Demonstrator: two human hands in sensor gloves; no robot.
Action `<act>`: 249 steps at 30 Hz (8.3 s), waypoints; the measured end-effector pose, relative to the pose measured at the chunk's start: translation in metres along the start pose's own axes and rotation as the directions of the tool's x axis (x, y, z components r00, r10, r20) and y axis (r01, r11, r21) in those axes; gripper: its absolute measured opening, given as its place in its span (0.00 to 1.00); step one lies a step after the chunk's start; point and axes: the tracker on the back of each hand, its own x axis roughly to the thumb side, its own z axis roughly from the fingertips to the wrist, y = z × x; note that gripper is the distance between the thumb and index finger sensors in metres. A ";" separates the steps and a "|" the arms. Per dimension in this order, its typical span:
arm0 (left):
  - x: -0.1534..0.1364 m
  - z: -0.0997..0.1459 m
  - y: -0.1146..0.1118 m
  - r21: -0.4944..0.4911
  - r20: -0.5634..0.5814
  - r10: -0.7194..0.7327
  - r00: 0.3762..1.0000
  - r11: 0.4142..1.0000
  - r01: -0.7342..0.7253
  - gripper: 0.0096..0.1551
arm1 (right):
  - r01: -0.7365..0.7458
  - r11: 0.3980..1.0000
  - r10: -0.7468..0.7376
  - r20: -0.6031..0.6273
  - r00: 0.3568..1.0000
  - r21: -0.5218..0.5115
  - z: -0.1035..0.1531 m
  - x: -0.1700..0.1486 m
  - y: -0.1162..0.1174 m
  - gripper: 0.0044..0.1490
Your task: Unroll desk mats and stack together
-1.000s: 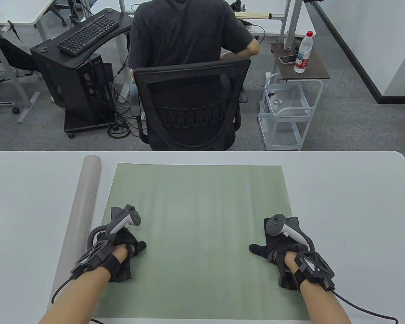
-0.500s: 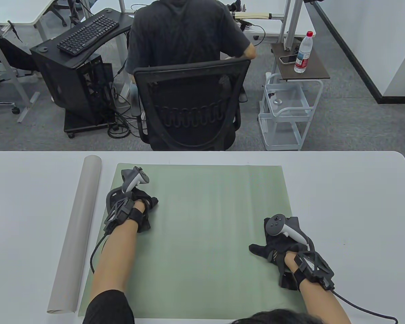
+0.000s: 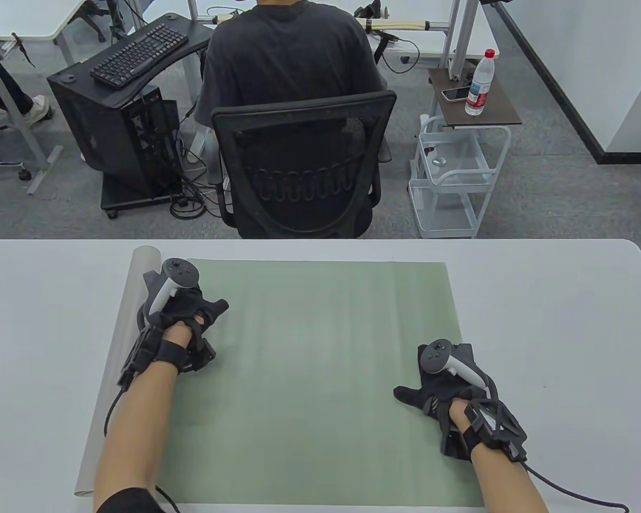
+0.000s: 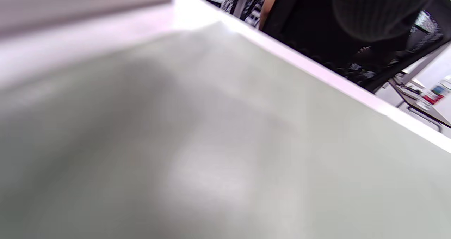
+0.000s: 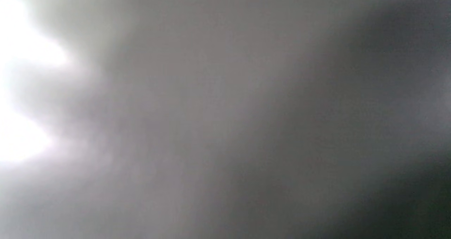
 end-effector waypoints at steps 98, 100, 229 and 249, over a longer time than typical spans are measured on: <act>0.112 0.151 -0.185 -0.721 0.096 0.971 -0.221 -0.085 -0.688 0.59 | 0.387 0.783 -0.622 0.604 0.499 0.486 0.145 0.073 0.059 0.59; 0.112 0.153 -0.184 -0.689 0.155 0.974 -0.163 -0.012 -0.725 0.59 | 0.398 0.855 -0.514 0.640 0.571 0.333 0.152 0.073 0.050 0.57; 0.130 0.139 -0.223 -0.829 -0.214 0.943 -0.256 -0.314 -0.463 0.44 | 0.873 0.487 -0.718 0.557 0.417 -0.026 0.120 -0.078 -0.076 0.27; 0.125 0.128 -0.182 -0.498 0.113 0.748 0.654 0.612 -0.614 0.59 | 0.775 0.612 -0.776 0.308 0.550 0.159 0.101 -0.107 -0.053 0.43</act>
